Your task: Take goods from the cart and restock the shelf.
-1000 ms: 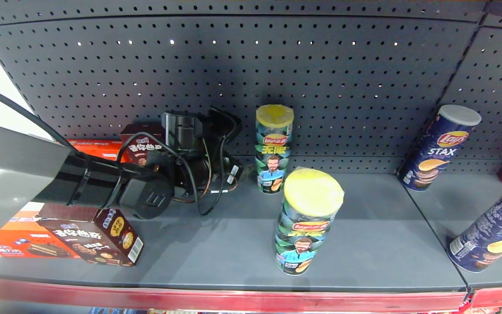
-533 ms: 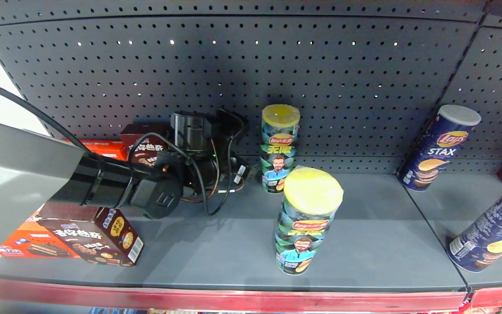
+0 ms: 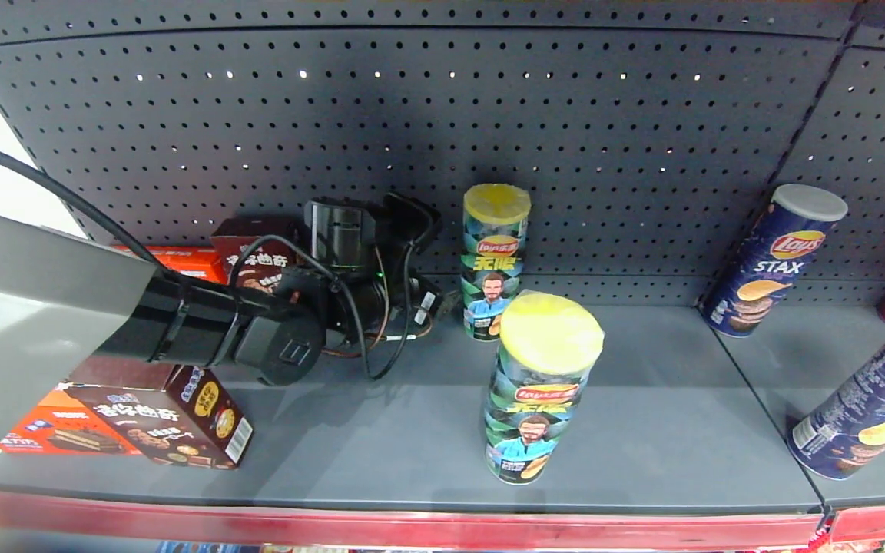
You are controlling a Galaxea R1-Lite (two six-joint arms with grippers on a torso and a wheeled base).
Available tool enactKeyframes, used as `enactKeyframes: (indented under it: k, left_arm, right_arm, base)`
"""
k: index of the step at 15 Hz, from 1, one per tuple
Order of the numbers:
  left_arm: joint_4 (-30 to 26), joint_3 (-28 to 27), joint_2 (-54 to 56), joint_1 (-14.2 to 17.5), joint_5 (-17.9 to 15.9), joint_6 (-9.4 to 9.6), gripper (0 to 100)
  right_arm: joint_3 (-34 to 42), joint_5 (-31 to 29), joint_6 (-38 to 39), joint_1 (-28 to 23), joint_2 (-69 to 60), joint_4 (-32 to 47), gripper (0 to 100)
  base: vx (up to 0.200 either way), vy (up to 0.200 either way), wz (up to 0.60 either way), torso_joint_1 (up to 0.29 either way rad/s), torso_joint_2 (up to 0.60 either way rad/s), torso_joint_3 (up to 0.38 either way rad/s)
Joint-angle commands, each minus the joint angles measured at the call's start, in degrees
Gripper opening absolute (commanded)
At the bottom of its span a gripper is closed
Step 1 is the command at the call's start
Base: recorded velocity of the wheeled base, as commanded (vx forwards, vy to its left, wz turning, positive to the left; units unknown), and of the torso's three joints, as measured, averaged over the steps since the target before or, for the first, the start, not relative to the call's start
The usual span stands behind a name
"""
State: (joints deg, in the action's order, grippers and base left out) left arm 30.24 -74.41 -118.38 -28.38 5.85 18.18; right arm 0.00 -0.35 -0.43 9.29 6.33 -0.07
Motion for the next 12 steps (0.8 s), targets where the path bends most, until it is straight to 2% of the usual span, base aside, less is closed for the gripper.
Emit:
enactKeyframes:
  k: [1,2,4,7,8,10,11,12]
  left_arm:
    - [0.0,0.8,3.9,0.1,0.7,0.02,100]
    - [0.0,2.5,7.3,0.2,1.3,-0.16,100]
    - [0.6,5.7,13.9,-0.1,3.0,-2.09,100]
    - [6.0,11.8,21.9,-1.5,5.0,-2.62,100]
    - [8.8,16.1,25.8,-3.1,5.9,-2.71,100]
    - [12.6,24.8,32.6,-3.9,9.1,-3.85,100]
    - [15.5,34.4,40.8,-4.1,9.2,-4.99,100]
    - [15.5,39.2,47.5,-5.0,9.1,-4.99,100]
  right_arm:
    - [0.0,0.0,0.0,-0.1,0.1,0.0,100]
    - [0.0,0.0,0.0,0.0,0.1,0.0,100]
    - [0.0,0.0,0.0,0.0,0.1,0.0,100]
    - [0.0,0.0,0.0,0.0,0.1,0.0,100]
    - [0.0,0.0,0.0,0.0,0.1,0.0,100]
    - [0.0,0.0,0.0,0.0,0.1,0.0,100]
    - [0.0,0.0,0.0,0.0,0.1,0.0,100]
    - [0.0,0.0,0.0,0.0,0.1,0.0,100]
  base:
    - [0.0,0.0,0.0,0.0,0.0,0.0]
    - [0.0,0.0,0.0,0.0,0.0,0.0]
    - [0.0,0.0,0.0,0.0,0.0,0.0]
    - [0.0,0.0,0.0,0.0,0.0,0.0]
    - [0.0,0.0,0.0,0.0,0.0,0.0]
    - [0.0,0.0,0.0,0.0,0.0,0.0]
    - [0.0,0.0,0.0,0.0,0.0,0.0]
    - [0.0,0.0,0.0,0.0,0.0,0.0]
